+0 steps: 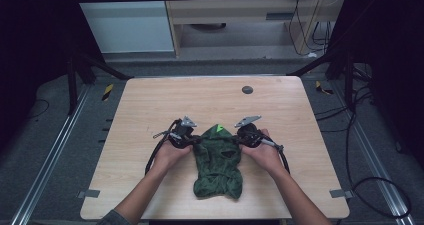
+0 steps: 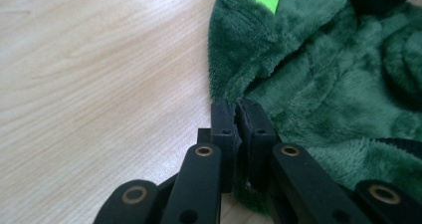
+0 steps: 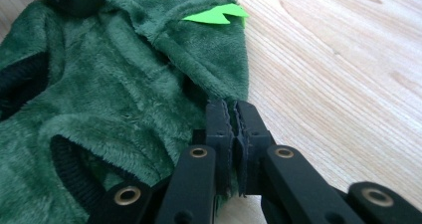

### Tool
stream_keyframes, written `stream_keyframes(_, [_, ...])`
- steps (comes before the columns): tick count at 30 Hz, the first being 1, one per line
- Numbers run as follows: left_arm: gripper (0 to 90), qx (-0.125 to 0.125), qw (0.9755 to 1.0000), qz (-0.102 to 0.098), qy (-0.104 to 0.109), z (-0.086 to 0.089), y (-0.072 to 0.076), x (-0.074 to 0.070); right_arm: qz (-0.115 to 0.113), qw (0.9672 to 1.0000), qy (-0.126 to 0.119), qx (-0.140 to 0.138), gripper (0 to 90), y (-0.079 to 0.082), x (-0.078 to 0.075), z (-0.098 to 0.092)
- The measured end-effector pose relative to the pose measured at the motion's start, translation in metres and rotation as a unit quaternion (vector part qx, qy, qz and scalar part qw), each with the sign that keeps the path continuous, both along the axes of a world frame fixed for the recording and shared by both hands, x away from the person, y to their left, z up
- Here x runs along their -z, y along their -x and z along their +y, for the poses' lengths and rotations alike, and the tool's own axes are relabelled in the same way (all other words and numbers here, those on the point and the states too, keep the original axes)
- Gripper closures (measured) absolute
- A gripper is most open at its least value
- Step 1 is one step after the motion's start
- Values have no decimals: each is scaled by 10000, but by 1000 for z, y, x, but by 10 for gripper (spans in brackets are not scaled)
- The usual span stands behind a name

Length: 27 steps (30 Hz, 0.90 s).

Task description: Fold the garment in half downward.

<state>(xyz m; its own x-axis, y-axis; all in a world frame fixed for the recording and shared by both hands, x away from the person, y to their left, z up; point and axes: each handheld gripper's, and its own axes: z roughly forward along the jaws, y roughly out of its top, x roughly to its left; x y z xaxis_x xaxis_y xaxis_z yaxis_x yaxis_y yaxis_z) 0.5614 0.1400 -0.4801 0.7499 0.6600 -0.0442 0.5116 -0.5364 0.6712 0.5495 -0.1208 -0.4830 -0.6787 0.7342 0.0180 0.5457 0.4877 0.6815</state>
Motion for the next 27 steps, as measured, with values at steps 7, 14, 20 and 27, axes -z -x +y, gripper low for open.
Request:
stream_keyframes(7, [861, 76, 9999, -83, -78, -3, -1, -6, -127, 9999, 42, -83, 863, 0, -9, 0])
stream_keyframes(14, [861, 122, 9997, -191, -93, -5, -3, -15, -189, 9998, 23, -106, 863, 2, -19, -4])
stream_keyframes(20, [862, 184, 9995, -203, -169, -7, -3, -19, -249, 9996, -24, -148, 863, 3, -26, -7])
stream_keyframes(27, [862, 193, 9992, -288, -194, -9, -2, -27, -331, 9993, -54, -149, 864, 3, -32, -8])
